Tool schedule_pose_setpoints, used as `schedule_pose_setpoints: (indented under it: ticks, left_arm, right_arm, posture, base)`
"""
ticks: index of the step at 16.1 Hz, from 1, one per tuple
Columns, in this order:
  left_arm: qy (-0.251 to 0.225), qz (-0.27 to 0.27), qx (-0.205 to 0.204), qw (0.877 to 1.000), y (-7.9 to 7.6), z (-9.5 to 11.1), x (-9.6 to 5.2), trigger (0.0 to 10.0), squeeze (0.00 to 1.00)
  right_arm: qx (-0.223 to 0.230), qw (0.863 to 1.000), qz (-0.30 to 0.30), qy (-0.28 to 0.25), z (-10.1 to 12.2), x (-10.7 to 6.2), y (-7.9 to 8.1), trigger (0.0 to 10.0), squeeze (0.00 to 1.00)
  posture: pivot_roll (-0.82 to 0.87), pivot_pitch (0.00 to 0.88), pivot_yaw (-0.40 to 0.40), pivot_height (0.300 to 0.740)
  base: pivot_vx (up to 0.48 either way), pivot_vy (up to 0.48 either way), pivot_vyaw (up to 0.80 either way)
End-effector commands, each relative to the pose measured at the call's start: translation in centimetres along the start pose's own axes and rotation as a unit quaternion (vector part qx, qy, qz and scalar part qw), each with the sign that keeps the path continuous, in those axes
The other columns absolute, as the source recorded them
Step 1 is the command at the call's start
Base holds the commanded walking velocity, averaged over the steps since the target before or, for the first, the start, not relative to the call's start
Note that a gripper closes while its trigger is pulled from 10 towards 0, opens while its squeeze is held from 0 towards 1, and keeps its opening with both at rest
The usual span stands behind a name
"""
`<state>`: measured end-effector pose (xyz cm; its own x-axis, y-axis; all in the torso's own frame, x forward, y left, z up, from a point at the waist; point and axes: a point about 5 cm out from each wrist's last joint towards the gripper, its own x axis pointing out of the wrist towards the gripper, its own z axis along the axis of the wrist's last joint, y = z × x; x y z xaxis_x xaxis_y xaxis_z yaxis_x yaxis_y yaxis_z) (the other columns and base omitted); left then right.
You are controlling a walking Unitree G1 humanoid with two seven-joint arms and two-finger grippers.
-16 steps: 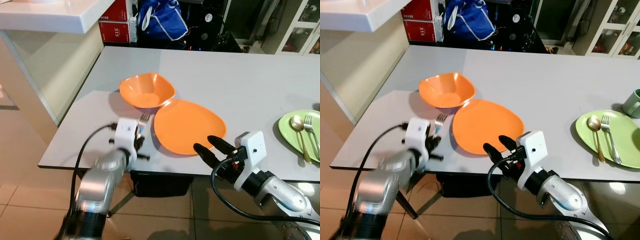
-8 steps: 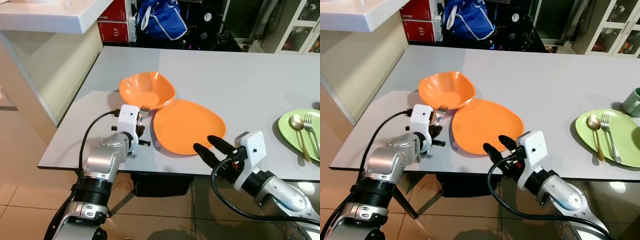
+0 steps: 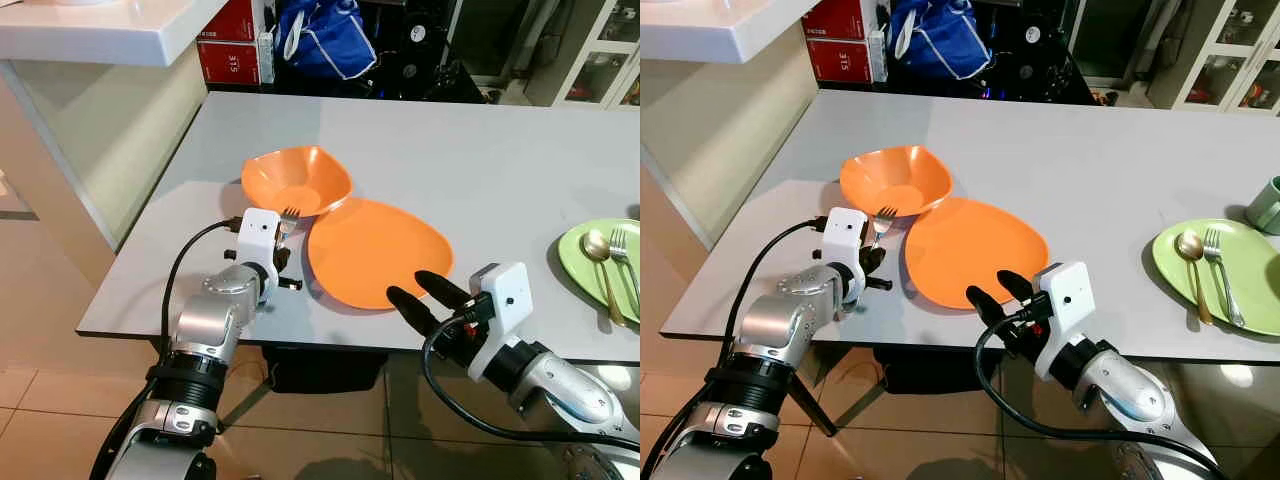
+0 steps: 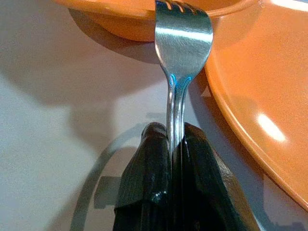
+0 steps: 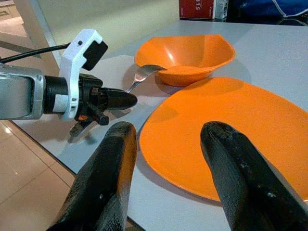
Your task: Setting the table
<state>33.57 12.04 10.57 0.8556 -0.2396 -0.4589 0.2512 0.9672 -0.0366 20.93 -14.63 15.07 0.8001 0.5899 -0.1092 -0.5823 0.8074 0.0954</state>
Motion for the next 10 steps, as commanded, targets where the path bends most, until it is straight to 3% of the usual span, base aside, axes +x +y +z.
schedule_pose_setpoints:
  ticks: [1,5,8,10]
  left_arm:
    - [-0.023,0.005,0.006,1.000,-0.1,1.1,-0.3,0.0,0.00]
    - [-0.023,0.005,0.007,1.000,-0.3,0.8,-1.4,0.0,0.00]
    - [-0.020,0.007,0.003,1.000,-0.7,0.3,-3.3,0.0,0.00]
    - [0.007,0.011,-0.004,1.000,-0.8,-0.8,-4.4,0.0,0.00]
  right_arm:
    - [-0.002,1.000,-0.003,-0.006,0.4,0.0,-0.1,10.0,0.00]
    - [-0.002,1.000,-0.005,-0.007,0.5,-0.1,-0.1,10.0,0.00]
    - [-0.001,1.000,-0.006,-0.007,0.4,-0.1,-0.2,10.0,0.00]
    - [-0.001,1.000,-0.003,-0.007,0.4,0.0,-0.2,10.0,0.00]
  posture:
    - [-0.11,0.000,0.020,0.740]
    - [-0.10,0.000,0.024,0.740]
    - [-0.10,0.000,0.024,0.740]
    - [-0.09,0.000,0.019,0.740]
  base:
    - [0.000,0.000,0.00]
    - [0.000,0.000,0.00]
    - [0.000,0.000,0.00]
    - [0.000,0.000,0.00]
